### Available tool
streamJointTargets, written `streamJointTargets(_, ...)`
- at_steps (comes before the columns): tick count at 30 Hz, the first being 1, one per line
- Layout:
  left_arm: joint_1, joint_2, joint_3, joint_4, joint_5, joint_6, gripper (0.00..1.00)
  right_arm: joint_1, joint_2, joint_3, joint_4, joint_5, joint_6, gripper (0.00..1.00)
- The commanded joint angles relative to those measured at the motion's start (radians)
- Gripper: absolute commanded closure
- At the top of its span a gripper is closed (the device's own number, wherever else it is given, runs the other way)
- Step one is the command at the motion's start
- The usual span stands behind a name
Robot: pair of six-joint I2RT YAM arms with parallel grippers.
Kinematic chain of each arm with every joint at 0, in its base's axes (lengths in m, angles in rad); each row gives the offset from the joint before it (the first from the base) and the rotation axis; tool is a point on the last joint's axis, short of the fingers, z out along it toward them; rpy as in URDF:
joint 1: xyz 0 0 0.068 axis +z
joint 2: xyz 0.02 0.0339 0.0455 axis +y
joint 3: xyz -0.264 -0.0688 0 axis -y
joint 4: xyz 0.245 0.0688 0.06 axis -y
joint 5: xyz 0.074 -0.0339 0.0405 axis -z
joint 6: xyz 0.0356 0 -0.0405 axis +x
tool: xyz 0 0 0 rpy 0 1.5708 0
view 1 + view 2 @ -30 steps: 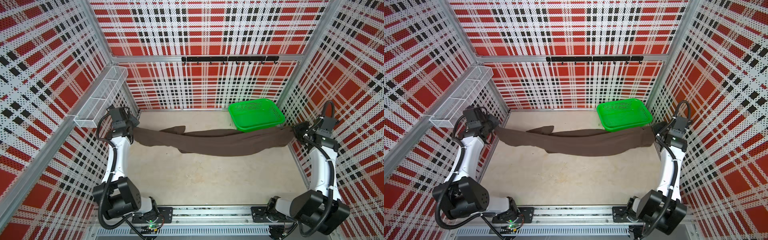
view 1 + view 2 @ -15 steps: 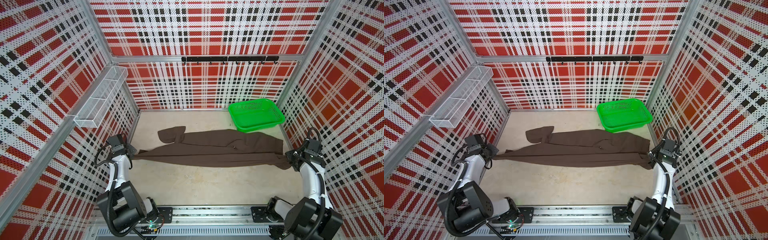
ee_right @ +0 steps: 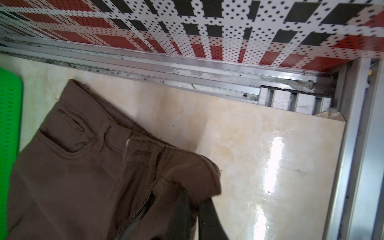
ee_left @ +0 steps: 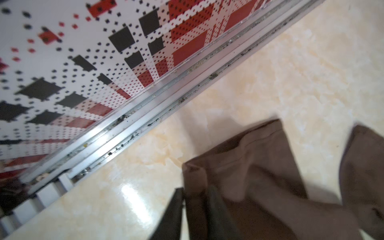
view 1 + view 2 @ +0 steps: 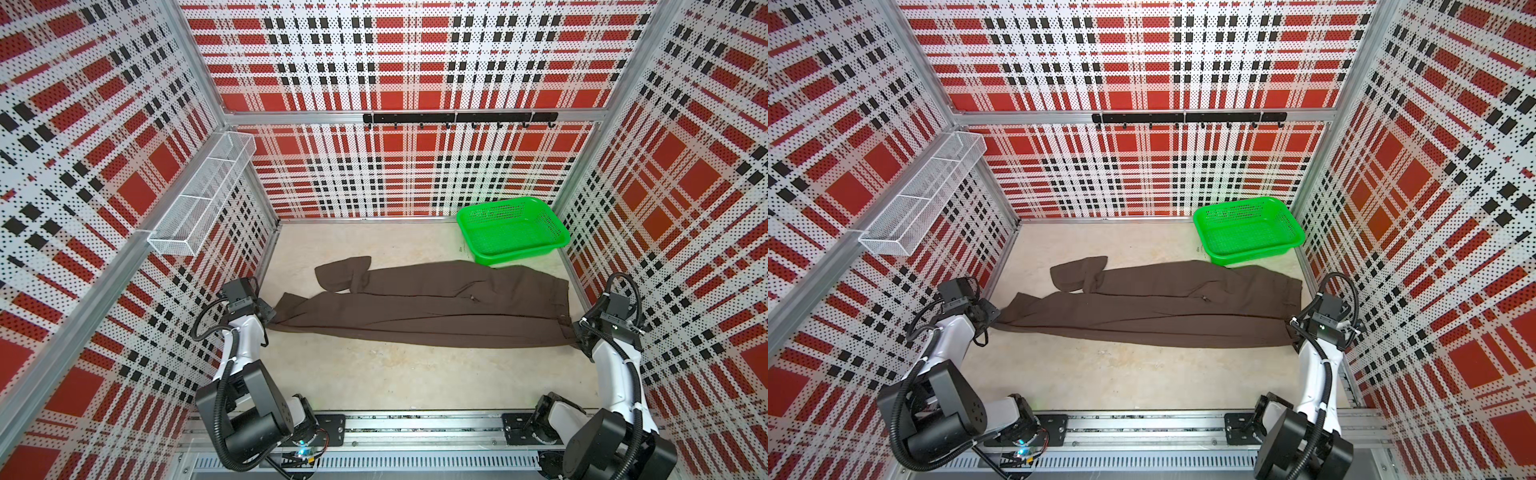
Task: Fold and stack the trousers
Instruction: Flatten out the trousers at the center of the table, then smooth out the trousers at the center of the table.
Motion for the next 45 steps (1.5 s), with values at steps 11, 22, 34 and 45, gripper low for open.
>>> streamJointTargets(11,-0.171,-0.057,0.224,-0.039,0.037,-0.026,0.23,0.014,-0.077,0.149,-0.022,-0.108,0.098,0.18)
streamJointTargets(22,-0.591,0.267,0.490,0.069,0.003,-0.114,0.15,0.194,0.113,0.242,0.122,-0.221,0.132,0.12)
streamJointTargets(34,-0.713,0.802,0.917,-0.009,0.043,-0.053,0.07,0.275,0.282,0.244,0.204,-0.293,0.046,0.17)
streamJointTargets(45,-0.759,1.066,1.156,-0.185,-0.058,0.041,0.19,0.274,0.271,0.194,0.224,-0.317,0.028,0.19)
